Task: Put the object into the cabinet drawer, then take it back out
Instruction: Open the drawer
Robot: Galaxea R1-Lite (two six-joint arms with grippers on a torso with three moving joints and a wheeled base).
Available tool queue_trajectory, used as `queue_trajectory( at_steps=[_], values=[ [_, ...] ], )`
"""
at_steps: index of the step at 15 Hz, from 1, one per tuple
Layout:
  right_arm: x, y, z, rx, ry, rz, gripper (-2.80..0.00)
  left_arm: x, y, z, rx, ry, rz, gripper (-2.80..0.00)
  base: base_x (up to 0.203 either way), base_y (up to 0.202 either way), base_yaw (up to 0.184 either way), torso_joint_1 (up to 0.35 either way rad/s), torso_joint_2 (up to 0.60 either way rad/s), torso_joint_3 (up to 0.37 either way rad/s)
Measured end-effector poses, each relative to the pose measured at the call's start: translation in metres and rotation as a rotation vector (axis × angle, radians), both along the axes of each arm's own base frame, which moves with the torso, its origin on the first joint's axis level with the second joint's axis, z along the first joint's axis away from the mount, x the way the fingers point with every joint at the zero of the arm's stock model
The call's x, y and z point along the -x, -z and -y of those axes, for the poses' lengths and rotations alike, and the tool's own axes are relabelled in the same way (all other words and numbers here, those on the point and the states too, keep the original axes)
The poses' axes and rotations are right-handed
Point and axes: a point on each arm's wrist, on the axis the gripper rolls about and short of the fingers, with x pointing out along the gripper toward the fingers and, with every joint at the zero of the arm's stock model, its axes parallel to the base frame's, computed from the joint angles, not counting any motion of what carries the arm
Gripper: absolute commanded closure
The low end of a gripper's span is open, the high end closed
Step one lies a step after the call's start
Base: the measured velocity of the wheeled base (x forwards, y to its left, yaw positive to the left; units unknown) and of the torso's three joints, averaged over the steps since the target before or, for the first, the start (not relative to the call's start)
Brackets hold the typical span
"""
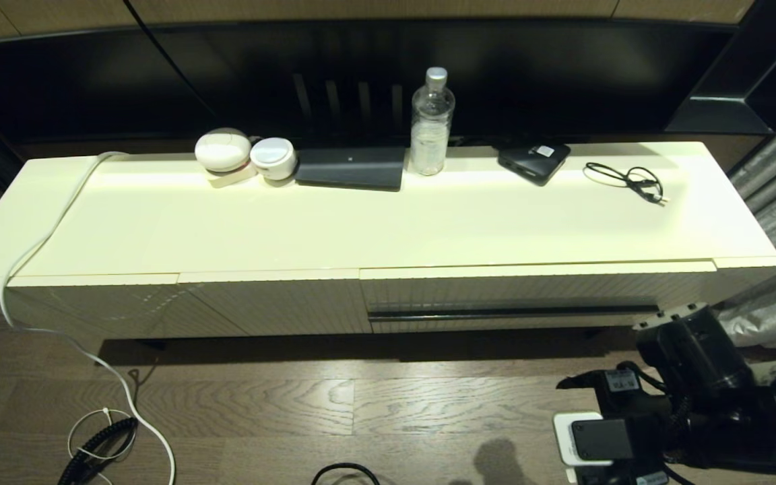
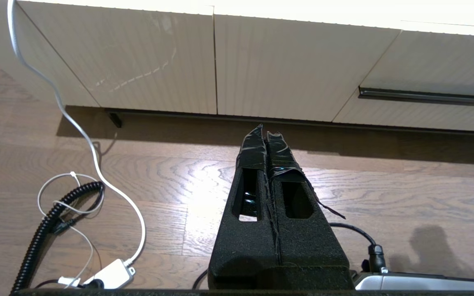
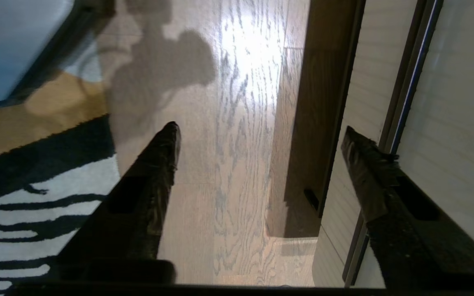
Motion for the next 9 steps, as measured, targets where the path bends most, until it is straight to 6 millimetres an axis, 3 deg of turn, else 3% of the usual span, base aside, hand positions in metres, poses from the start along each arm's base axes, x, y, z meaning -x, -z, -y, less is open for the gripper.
queue_trajectory(
  at_steps=[5,9],
  values=[
    [-0.053,0.018,-0.004,0.007,0.070,-0.010,-2.80,0.000,0.000,0.000,0.000,0.000,0.000,0.00,0.000,0.000,0.000,0.000,0.00,0.000],
    [-0.084,0.033,-0.006,-0.009,0.108,0.015,-2.80,0.000,0.000,0.000,0.000,0.000,0.000,0.00,0.000,0.000,0.000,0.000,0.00,0.000]
  ],
)
